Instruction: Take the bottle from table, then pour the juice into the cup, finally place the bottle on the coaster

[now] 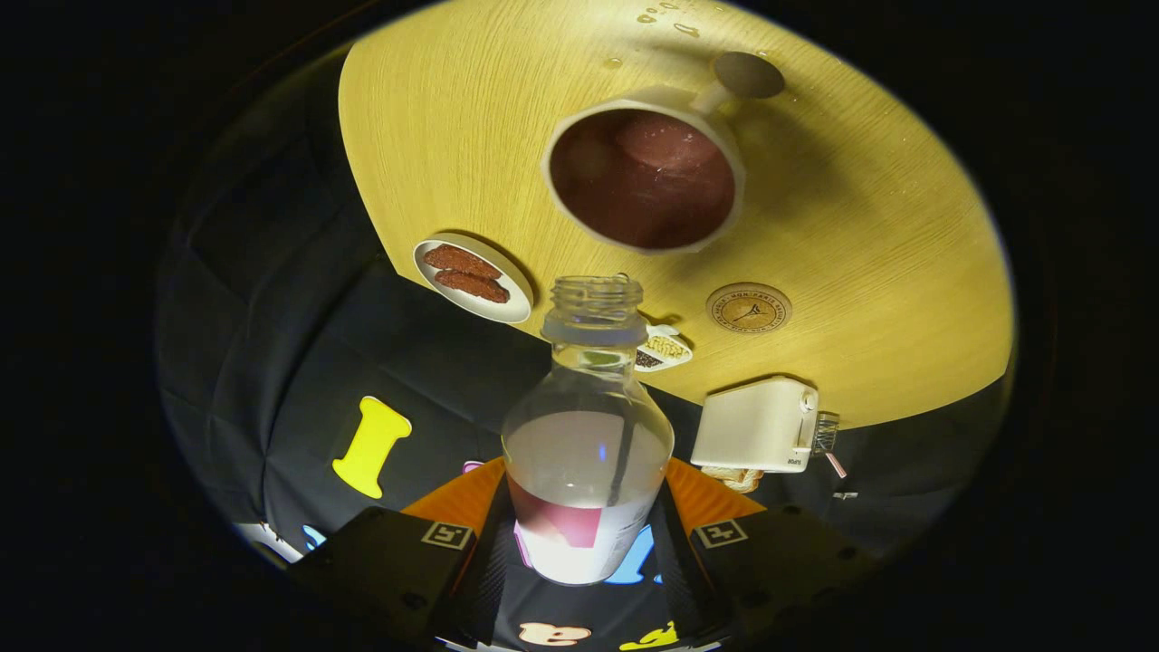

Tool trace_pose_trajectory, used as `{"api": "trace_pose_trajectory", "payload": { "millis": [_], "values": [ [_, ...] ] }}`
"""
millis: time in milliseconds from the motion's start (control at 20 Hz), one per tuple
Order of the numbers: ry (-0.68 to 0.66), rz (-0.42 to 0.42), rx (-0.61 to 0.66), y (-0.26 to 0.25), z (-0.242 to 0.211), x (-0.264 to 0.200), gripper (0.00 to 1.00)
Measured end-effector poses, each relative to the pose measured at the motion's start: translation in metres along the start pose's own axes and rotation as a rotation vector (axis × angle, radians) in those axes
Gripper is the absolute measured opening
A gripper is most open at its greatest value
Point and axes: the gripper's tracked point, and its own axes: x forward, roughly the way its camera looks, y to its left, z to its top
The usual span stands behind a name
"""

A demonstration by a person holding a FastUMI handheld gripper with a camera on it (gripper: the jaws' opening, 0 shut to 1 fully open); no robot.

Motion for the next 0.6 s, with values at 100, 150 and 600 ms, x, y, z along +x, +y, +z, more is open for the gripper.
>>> {"api": "trace_pose_trajectory", "payload": {
  "millis": [100, 150, 600],
  "values": [
    [0.002, -0.004, -0.006, -0.002, -0.001, 0.0, 0.73],
    [0.002, -0.003, -0.006, -0.002, -0.001, 0.0, 0.73],
    [-0.048, 0.05, -0.045, 0.009, 0.01, -0.004, 0.74]
  ]
}}
